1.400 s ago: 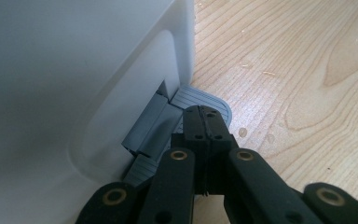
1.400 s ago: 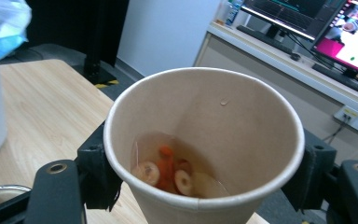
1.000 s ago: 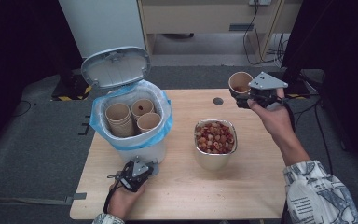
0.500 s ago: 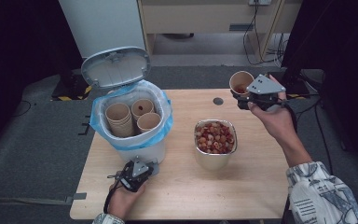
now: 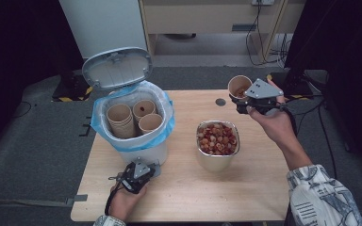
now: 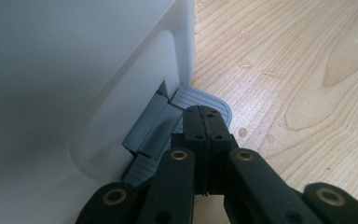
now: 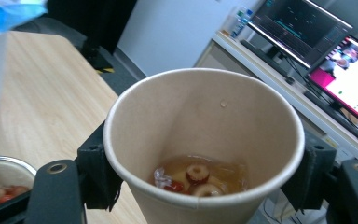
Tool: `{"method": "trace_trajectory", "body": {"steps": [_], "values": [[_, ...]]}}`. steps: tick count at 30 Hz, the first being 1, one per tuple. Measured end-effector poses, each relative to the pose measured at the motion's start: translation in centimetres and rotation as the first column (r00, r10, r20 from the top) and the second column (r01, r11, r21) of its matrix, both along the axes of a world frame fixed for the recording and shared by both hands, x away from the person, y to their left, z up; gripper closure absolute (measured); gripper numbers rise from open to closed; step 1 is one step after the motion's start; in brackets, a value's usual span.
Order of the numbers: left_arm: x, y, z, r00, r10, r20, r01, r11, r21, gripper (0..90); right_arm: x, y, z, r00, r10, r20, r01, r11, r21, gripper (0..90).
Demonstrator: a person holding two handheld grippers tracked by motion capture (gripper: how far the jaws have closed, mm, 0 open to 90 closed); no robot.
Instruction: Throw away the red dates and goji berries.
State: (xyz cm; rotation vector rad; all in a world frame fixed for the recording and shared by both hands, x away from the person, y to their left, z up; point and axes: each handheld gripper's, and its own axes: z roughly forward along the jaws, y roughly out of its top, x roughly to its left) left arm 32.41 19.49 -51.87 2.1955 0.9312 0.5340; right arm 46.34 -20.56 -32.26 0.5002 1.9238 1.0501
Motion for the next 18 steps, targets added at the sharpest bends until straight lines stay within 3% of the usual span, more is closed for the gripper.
{"method": "trace_trajectory", "body": {"steps": [4,8,18], "values": [[-0.02,-0.02,0.0,1.0,0.0,0.001,0.0,1.0,0.002,89.9,-0.44,0.25,-0.14,0.9996,0.028,0.007,-0.028,0.9991,-0.032,27.4],[-0.01,-0.01,0.0,1.0,0.0,0.0,0.0,1.0,0.001,89.9,-0.56,0.02,-0.11,0.9998,0.01,0.014,-0.01,0.9988,-0.049,27.4],[0.0,-0.01,0.0,1.0,0.001,0.0,-0.001,1.0,0.0,89.9,-0.79,0.4,-0.14,0.999,0.032,0.032,-0.029,0.9946,-0.099,27.5]]}}
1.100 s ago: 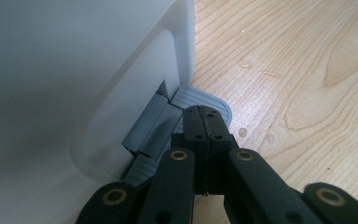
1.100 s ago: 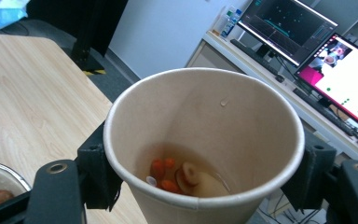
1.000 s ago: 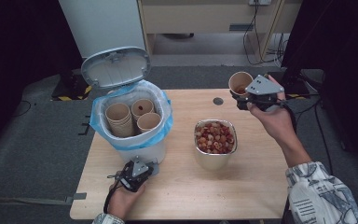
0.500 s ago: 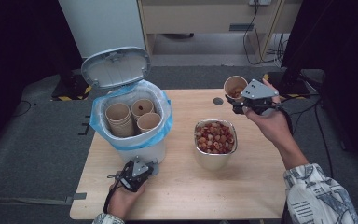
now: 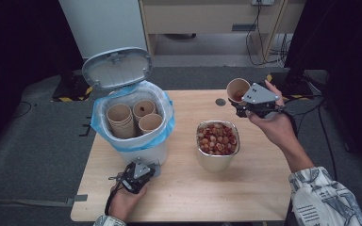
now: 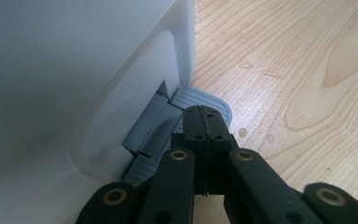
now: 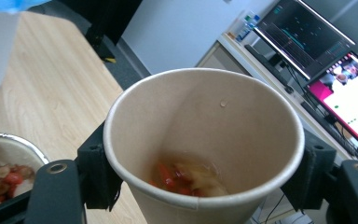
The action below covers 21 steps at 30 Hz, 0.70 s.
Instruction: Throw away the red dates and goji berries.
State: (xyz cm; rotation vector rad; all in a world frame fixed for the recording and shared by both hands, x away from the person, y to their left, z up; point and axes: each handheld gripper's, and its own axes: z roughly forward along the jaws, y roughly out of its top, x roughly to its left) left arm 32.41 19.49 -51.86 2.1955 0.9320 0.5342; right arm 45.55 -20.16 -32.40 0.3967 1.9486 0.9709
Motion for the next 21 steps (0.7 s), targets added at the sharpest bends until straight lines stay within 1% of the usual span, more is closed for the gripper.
{"method": "trace_trajectory", "body": {"steps": [3,6,8,13,18,19,20,21], "values": [[0.0,0.0,0.0,1.0,0.0,0.0,0.0,1.0,0.0,89.9,-0.1,0.1,0.0,0.9999,0.012,0.003,-0.012,0.9998,-0.013,27.4],[0.0,0.0,0.0,1.0,0.0,0.0,0.0,1.0,-0.001,89.9,-0.1,-0.3,0.1,1.0,0.0,0.003,0.0,1.0,-0.008,27.4],[0.0,0.0,0.0,1.0,0.001,0.0,-0.001,1.0,-0.001,89.9,-0.2,-0.2,0.1,1.0,0.003,0.002,-0.003,1.0,-0.004,27.4],[0.0,0.0,0.0,1.0,0.001,0.0,-0.001,1.0,0.0,89.9,-0.4,-0.1,0.0,0.9999,0.013,0.009,-0.012,0.9996,-0.024,27.5],[0.0,0.0,0.0,1.0,0.001,0.0,-0.001,1.0,-0.001,89.9,-0.9,-0.2,0.2,0.9987,0.007,0.051,-0.003,0.9971,-0.076,27.4],[0.0,0.0,0.0,1.0,0.001,0.0,-0.001,1.0,-0.001,89.9,-0.9,-0.2,0.2,0.9987,0.007,0.051,-0.003,0.9971,-0.076,27.4],[0.0,0.0,0.0,1.0,0.001,0.0,-0.001,1.0,0.0,89.9,-1.0,-0.2,0.1,0.9977,0.003,0.067,0.004,0.994,-0.109,27.5],[0.0,0.0,0.0,1.0,0.001,0.0,-0.001,1.0,-0.001,89.9,-1.1,-0.2,0.1,0.9976,0.003,0.069,0.005,0.9933,-0.115,27.5]]}}
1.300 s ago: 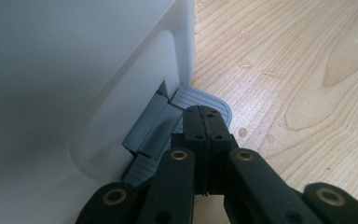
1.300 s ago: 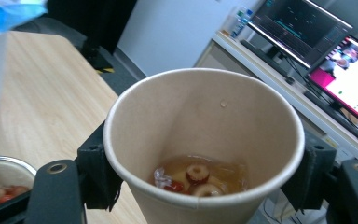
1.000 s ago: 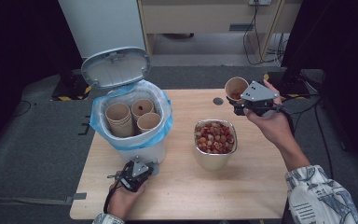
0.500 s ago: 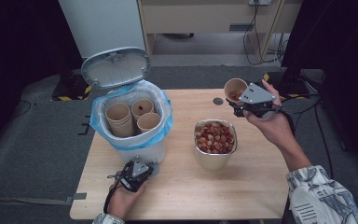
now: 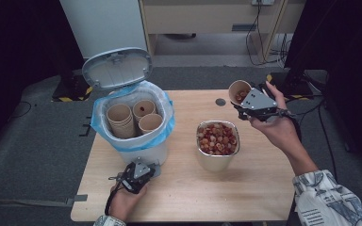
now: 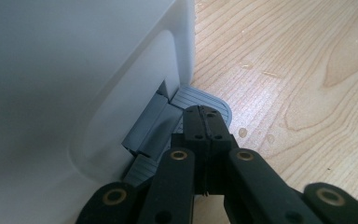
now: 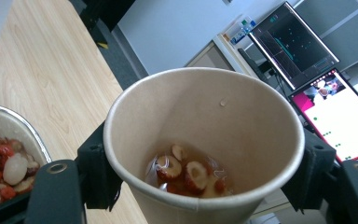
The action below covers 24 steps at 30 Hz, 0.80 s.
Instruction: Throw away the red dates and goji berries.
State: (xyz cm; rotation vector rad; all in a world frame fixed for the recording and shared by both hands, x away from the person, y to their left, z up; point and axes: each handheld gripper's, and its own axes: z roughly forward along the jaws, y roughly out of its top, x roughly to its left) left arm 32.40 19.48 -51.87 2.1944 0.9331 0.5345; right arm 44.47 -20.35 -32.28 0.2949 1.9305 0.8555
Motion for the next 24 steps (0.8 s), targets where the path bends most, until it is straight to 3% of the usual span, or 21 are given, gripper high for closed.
{"method": "trace_trajectory", "body": {"steps": [11,20,21,24], "values": [[0.0,0.0,0.0,1.0,0.001,0.0,-0.001,1.0,-0.002,89.9,-0.5,0.9,0.5,0.9975,0.014,0.07,-0.006,0.9932,-0.116,27.5],[0.0,0.0,0.0,1.0,0.001,-0.001,-0.001,1.0,-0.003,89.9,-0.4,1.6,0.7,0.9954,0.031,0.091,-0.016,0.9874,-0.157,27.5],[0.0,0.0,0.0,1.0,0.001,-0.001,-0.001,1.0,-0.003,89.9,-0.4,1.8,0.8,0.994,0.033,0.104,-0.014,0.9828,-0.184,27.4],[0.0,0.0,0.0,1.0,0.001,0.0,-0.001,1.0,-0.002,89.9,-0.5,1.8,1.0,0.9928,0.039,0.113,-0.016,0.9796,-0.2,27.5]]}}
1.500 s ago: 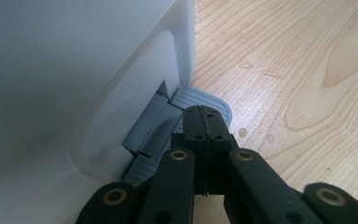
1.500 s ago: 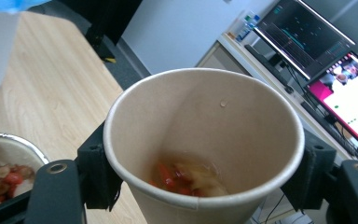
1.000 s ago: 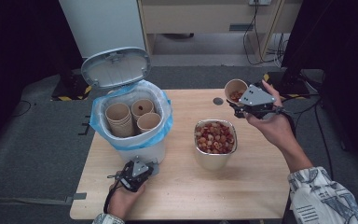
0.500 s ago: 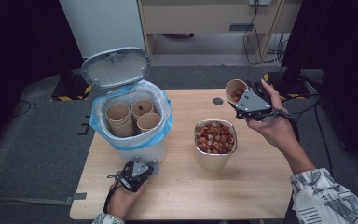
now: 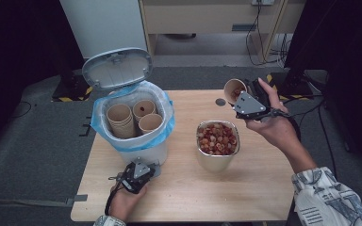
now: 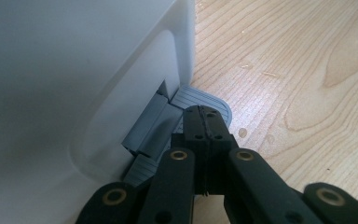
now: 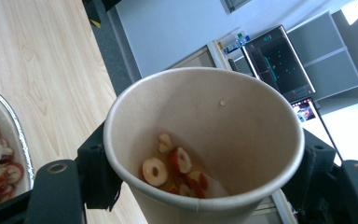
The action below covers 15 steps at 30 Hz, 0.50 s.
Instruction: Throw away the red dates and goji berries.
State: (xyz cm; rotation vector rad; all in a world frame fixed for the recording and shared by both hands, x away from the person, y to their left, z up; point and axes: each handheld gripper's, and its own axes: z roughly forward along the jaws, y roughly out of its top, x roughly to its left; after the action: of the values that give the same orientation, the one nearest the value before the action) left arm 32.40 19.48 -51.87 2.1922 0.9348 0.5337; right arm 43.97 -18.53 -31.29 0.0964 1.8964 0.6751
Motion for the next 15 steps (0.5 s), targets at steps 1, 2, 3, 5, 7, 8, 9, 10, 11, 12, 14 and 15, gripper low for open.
{"method": "trace_trajectory", "body": {"steps": [1,2,3,5,7,8,9,10,11,12,14,15], "values": [[0.0,0.0,0.0,1.0,0.0,0.0,0.0,1.0,-0.001,89.9,-0.02,0.01,0.01,1.0,0.0,0.005,0.0,1.0,-0.008,27.5],[0.0,0.01,0.0,1.0,0.0,0.0,0.0,1.0,-0.001,89.9,-0.05,0.02,0.04,0.9999,0.001,0.011,0.0,0.9998,-0.022,27.5],[0.0,0.01,0.0,1.0,0.001,0.0,-0.001,1.0,-0.001,89.9,-0.08,0.03,0.04,0.9999,0.002,0.015,-0.002,0.9995,-0.032,27.5],[0.0,0.01,0.0,1.0,0.001,-0.001,-0.001,1.0,-0.002,89.9,-0.08,0.02,0.06,0.9999,0.007,0.015,-0.006,0.9994,-0.034,27.5],[0.0,0.01,0.0,1.0,0.001,-0.001,-0.001,1.0,-0.001,89.9,-0.03,0.01,0.05,0.9999,0.007,0.015,-0.007,0.9993,-0.035,27.5],[0.0,0.02,0.0,1.0,0.001,-0.001,-0.001,1.0,-0.001,89.9,0.0,0.0,0.06,0.9999,0.007,0.015,-0.007,0.9993,-0.036,27.5],[0.0,0.02,0.0,1.0,0.001,-0.001,-0.001,1.0,-0.001,89.9,0.03,-0.01,0.07,0.9999,0.007,0.015,-0.007,0.9993,-0.037,27.5],[0.0,0.02,-0.01,1.0,0.001,-0.001,-0.001,1.0,-0.002,89.9,0.05,-0.03,0.09,0.9999,0.009,0.014,-0.008,0.9994,-0.034,27.5],[0.0,0.02,-0.01,1.0,0.001,-0.001,-0.001,1.0,-0.003,89.9,0.06,-0.04,0.15,0.9998,0.01,0.017,-0.01,0.9993,-0.036,27.5],[0.0,0.03,-0.01,1.0,0.002,-0.002,-0.002,1.0,-0.003,89.9,0.07,-0.05,0.23,0.9998,0.01,0.02,-0.009,0.9992,-0.038,27.5],[0.0,0.03,-0.01,1.0,0.002,-0.002,-0.002,1.0,-0.005,89.9,0.06,-0.06,0.3,0.9997,0.009,0.021,-0.009,0.9992,-0.039,27.5],[0.0,0.01,-0.02,1.0,0.003,-0.002,-0.003,1.0,-0.007,89.9,0.06,-0.1,0.55,0.9995,0.012,0.028,-0.011,0.999,-0.044,27.5]]}}
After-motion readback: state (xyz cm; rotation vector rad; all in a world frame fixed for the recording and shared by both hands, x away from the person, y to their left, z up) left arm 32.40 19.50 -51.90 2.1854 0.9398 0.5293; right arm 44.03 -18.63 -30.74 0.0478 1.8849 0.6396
